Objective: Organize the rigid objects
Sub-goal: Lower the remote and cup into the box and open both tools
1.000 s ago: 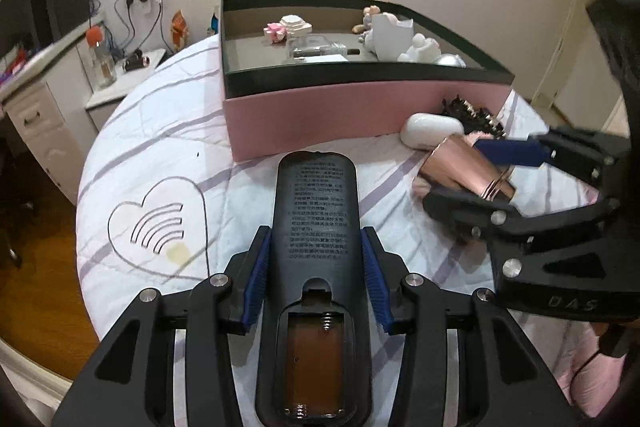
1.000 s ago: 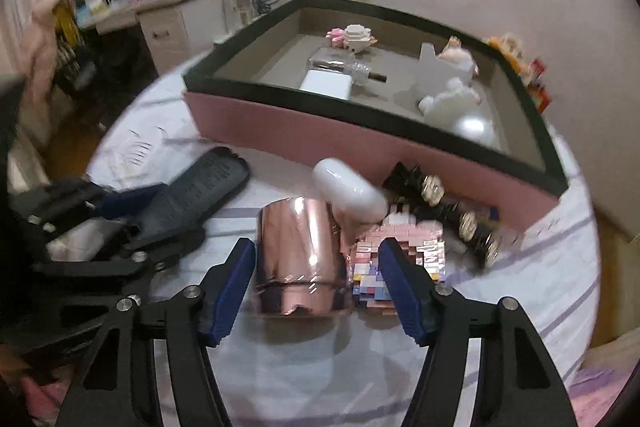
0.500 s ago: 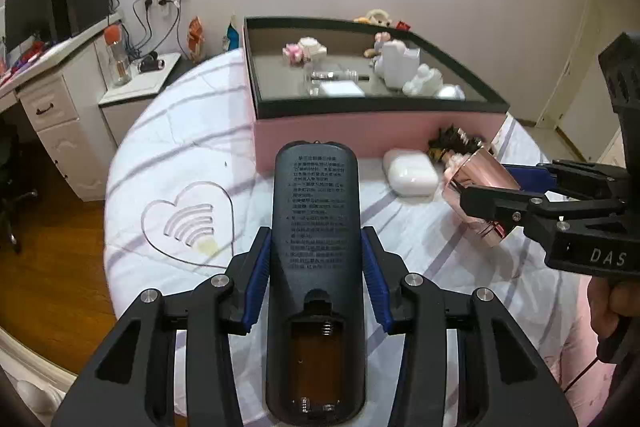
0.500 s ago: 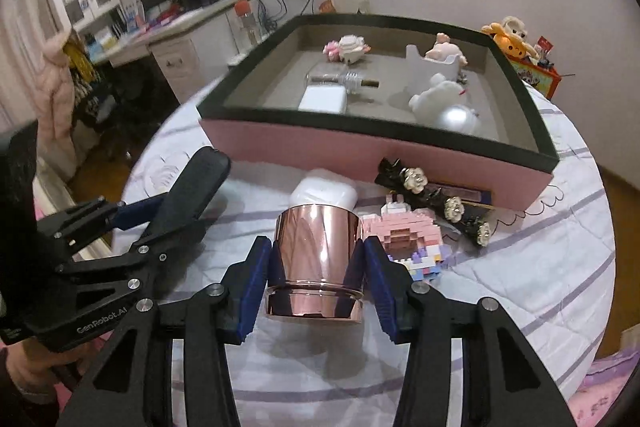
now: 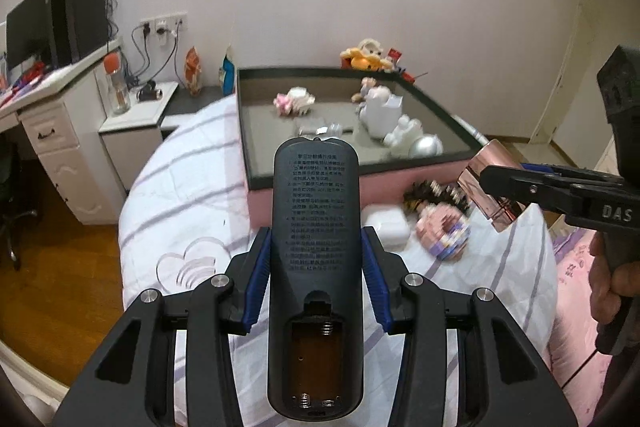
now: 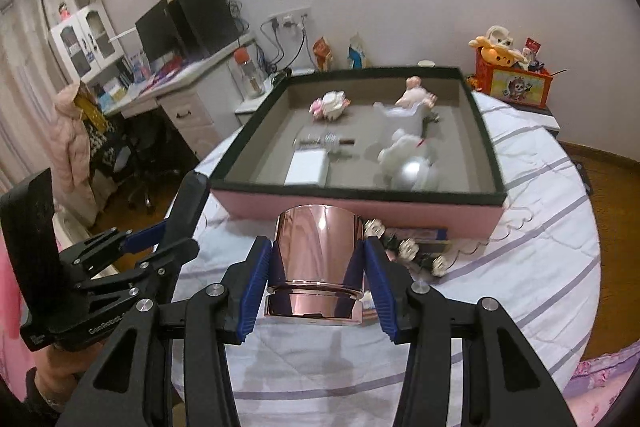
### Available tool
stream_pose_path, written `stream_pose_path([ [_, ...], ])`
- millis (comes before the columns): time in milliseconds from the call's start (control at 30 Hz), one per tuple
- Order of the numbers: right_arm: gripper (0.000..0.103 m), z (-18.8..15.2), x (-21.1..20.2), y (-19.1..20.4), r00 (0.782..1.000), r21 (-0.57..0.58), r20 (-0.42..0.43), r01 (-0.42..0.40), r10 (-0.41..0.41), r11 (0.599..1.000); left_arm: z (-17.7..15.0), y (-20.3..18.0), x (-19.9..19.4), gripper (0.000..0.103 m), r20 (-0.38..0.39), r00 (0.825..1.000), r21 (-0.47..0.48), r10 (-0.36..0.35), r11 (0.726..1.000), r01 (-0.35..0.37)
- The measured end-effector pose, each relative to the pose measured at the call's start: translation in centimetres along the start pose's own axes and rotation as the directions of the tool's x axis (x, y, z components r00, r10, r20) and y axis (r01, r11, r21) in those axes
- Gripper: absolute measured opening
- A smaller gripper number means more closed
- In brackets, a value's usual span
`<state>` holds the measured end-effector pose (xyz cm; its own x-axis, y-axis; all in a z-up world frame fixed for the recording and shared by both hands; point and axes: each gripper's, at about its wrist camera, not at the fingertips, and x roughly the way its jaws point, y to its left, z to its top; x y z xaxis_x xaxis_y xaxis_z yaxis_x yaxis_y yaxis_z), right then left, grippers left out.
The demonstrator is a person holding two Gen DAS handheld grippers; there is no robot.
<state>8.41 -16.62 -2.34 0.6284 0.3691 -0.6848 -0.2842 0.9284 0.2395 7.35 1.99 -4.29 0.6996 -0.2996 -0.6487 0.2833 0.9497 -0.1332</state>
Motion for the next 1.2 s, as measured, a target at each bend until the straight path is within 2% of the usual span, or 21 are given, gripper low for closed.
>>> stream_pose_path([
  [200,0.048,2.9,-1.0,-1.8,0.998,0.011,0.06,0.034,-0.035,0.999,3.5,-0.1,-0.5,0.044,0.06,0.998,0.002,-0.018,1.0,0.018],
  [333,0.048,5.6,-1.0,-3.5,0.993,0.014,0.091,0.073,-0.074,0.997,6.9,0.6,0.8,0.044,0.085,0.996,-0.026,-0.032,0.999,0.034],
  [433,0.048,7.6,0.0,-4.9,0.99,0.029,0.096,0.098,-0.1,0.995,9.6,1.5,3.6,0.044,0.069,0.997,-0.053,-0.041,0.998,0.045],
  [567,0.048,9.6,2.5,-6.5,0.989,0.033,0.068,0.131,-0.133,0.991,11.4,2.4,8.0,0.044,0.019,0.999,-0.091,-0.046,0.995,0.048],
  [833,0.048,10.5,8.3,-8.7,0.981,0.037,-0.032,0.194,-0.193,0.98,11.7,3.1,14.5,0.044,-0.071,0.997,-0.158,-0.009,0.987,-0.002],
  [1033,0.048,10.3,10.7,-8.8,0.962,-0.008,-0.074,0.265,-0.264,0.964,10.9,3.9,16.4,0.045,-0.126,0.989,-0.168,0.077,0.981,-0.098],
  [1200,0.049,9.9,11.6,-8.3,0.944,-0.048,-0.086,0.316,-0.319,0.948,10.8,3.2,16.7,0.05,-0.148,0.983,-0.136,0.106,0.983,-0.126],
])
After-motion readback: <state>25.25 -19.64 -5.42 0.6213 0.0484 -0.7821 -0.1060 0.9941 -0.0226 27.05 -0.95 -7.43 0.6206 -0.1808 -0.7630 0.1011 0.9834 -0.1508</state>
